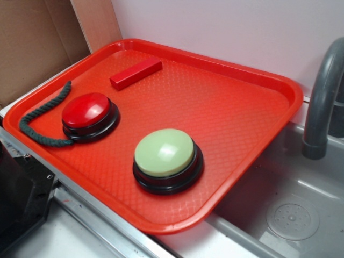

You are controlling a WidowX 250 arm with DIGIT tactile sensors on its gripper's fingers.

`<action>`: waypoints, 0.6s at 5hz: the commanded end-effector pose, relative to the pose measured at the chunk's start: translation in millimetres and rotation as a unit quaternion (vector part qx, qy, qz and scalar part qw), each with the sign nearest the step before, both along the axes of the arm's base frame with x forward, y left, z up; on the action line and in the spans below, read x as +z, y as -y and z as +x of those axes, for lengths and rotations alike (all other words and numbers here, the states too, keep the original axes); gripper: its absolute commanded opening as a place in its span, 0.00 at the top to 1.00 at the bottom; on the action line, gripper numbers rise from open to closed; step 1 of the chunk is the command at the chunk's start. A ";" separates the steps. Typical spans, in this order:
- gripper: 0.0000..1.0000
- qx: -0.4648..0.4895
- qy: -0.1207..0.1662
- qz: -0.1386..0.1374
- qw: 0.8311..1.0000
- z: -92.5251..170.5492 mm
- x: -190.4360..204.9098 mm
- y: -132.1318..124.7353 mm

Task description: Push the red button.

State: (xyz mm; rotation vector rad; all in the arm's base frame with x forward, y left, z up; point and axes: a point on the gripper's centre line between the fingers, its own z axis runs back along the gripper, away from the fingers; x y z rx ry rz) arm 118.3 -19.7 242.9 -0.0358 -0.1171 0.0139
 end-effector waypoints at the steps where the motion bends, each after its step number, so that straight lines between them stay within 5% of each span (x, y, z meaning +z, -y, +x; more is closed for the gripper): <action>1: 0.00 0.000 0.000 0.000 1.000 0.0 0.0 0.0; 2: 0.00 0.032 -0.036 0.024 0.999 32.6 -50.0 -30.1; 3: 0.00 0.005 -0.024 0.055 0.998 69.3 -89.8 -27.8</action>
